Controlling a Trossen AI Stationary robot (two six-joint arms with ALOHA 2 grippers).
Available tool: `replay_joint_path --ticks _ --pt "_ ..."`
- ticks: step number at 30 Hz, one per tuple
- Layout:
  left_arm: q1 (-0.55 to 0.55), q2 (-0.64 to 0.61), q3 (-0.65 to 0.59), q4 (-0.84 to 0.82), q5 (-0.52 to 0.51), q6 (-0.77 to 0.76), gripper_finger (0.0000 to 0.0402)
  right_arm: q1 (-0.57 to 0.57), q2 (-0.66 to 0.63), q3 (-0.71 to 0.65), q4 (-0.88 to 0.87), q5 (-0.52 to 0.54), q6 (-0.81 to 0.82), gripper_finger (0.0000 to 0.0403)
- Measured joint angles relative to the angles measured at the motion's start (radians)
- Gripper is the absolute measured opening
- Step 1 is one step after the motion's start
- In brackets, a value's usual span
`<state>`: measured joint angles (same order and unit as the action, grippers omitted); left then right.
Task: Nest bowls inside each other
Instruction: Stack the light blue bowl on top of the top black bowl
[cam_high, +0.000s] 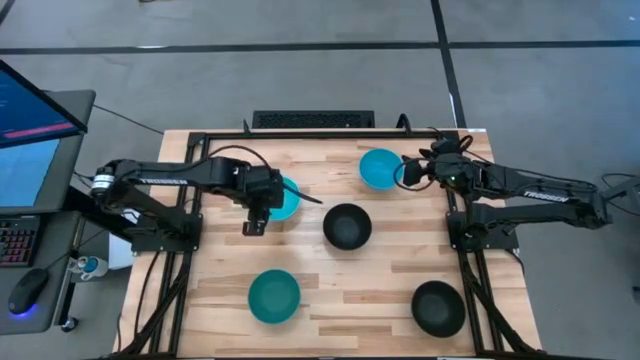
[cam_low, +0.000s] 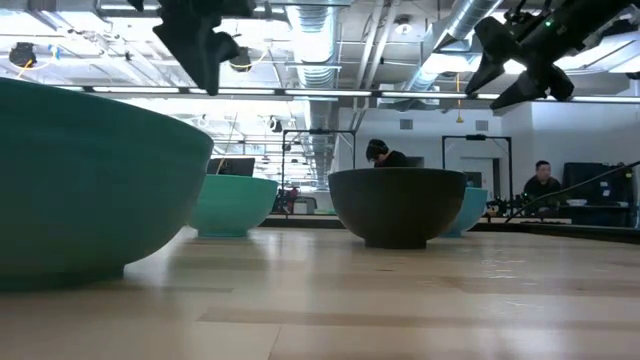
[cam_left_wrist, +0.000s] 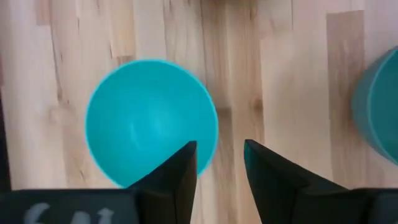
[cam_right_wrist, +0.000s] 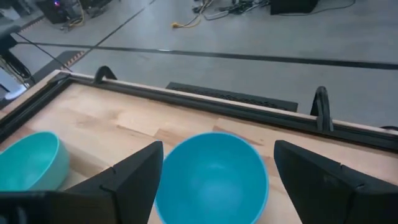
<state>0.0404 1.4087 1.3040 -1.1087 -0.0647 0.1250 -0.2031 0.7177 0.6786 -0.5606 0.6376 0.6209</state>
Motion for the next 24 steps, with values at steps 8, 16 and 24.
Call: replay_joint_path --ticks 8,16,24 --pt "-0.001 0.018 -0.141 0.081 0.052 -0.016 0.0126 0.0 0.028 0.0 0.001 0.0 0.0 0.0332" --pt "-0.003 0.018 -0.276 0.263 0.099 -0.056 0.0126 0.0 0.034 0.0 0.0 -0.004 0.017 0.0332" --pt "0.007 0.018 -0.343 0.337 0.017 -0.053 0.0126 0.0 0.035 0.0 0.0 -0.008 0.026 0.0332"
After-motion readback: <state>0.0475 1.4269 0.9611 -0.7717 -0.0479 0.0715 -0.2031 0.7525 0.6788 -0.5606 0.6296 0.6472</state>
